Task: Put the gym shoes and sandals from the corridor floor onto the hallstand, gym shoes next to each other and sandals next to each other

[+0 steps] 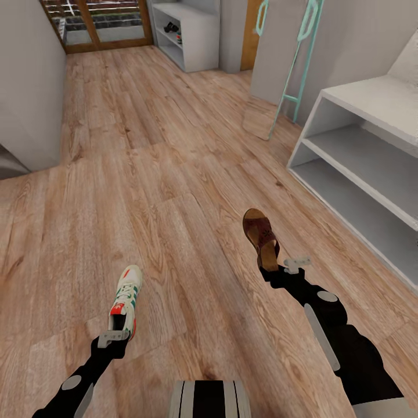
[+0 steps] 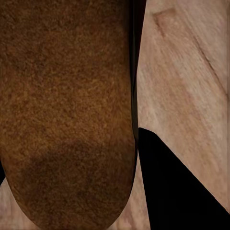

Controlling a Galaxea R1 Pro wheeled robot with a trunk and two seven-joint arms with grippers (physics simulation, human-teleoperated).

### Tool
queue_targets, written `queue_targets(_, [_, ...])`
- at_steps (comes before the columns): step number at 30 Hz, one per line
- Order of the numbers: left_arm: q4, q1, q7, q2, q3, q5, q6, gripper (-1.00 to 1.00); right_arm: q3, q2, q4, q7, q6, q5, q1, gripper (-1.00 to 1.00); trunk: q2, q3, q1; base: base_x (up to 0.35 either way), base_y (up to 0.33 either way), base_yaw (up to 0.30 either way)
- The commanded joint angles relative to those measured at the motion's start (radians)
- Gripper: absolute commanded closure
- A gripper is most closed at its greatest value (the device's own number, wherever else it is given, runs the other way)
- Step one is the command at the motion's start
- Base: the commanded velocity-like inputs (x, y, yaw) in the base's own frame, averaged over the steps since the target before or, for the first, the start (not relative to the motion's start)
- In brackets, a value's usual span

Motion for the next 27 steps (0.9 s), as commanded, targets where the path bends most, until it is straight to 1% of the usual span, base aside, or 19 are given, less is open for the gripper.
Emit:
queue_targets(1, [0.001,-0.001,-0.007,-0.001,0.008,-0.011,-0.005,1.00,0.000,-0.001,-0.001,-0.004,0.006,-0.009,0.000,1.00,0.000,0.003,-0.001,0.000,0.000,0.000])
queue_targets(12, [0.001,-0.001,-0.007,-0.003,0.008,-0.013,-0.005,1.00,0.001,-0.001,-0.001,-0.005,0.006,-0.010,0.000,1.00,0.003,0.046,-0.005,0.000,0.000,0.000])
queue_targets(27, [0.001,-0.001,-0.007,-0.001,0.012,-0.005,-0.005,1.00,0.001,-0.001,-0.001,-0.005,0.006,-0.009,0.000,1.00,0.006,0.104,-0.012,0.000,0.000,0.000])
